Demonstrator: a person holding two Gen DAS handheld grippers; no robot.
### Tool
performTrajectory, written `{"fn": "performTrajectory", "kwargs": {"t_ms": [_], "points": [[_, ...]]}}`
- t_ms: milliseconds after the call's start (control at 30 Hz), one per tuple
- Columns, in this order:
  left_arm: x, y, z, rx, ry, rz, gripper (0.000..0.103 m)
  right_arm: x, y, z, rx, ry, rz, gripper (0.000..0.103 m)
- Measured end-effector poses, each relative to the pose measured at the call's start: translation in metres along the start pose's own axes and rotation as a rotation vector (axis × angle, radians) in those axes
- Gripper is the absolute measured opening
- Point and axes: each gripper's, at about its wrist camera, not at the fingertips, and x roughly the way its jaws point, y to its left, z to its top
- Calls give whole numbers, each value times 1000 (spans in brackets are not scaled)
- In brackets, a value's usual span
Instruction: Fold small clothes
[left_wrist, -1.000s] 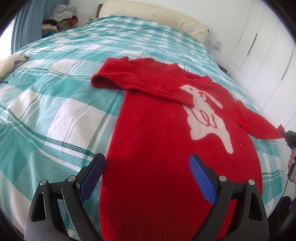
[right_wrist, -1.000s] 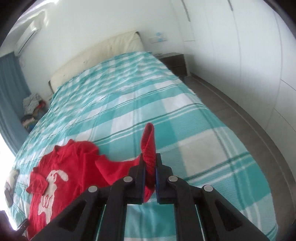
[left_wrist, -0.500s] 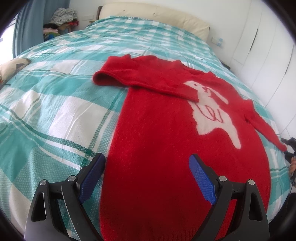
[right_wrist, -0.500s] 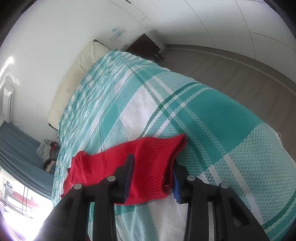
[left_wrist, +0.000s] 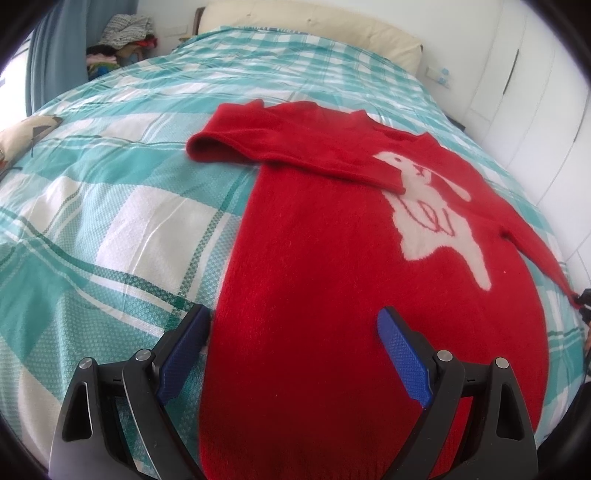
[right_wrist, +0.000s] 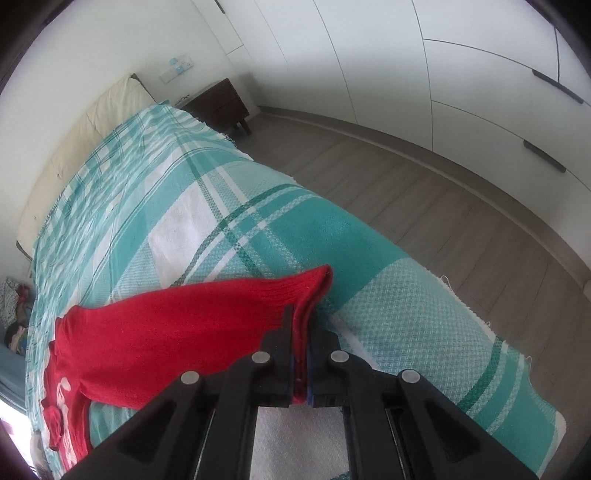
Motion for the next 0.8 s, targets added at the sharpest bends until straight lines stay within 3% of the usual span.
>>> {"fn": "performTrajectory", "kwargs": {"t_ms": [100,167,367,433,533,567,633,700,800], "points": [[0,-2,0,11,0,6,94,-4,-4,-1,8,-9,2,4],[-1,-3,-1,21,0,10,94,-10,-6,-3,15,-25,-5,11],[-25,-1,3,6,18,-34,94,-43,-17,-1,34,-158,-153,12],[-48,3,17,3,-39,-37,94,-61,-12,0,0,-244,-179,13],[-78,4,58,35,-136,-15,95,-78,7,-3,-77,-326,-157,27],[-83,1,74,60,-162,-7,96,-80,14,-5,-100,-335,-141,33],[-75,-11,102,150,-168,12,101,-82,29,-9,-156,-336,-108,34],[-45,-35,118,306,-109,27,101,-78,46,-12,-215,-329,-85,34],[14,-72,114,561,-7,56,96,-75,57,-18,-262,-314,-61,34]]}}
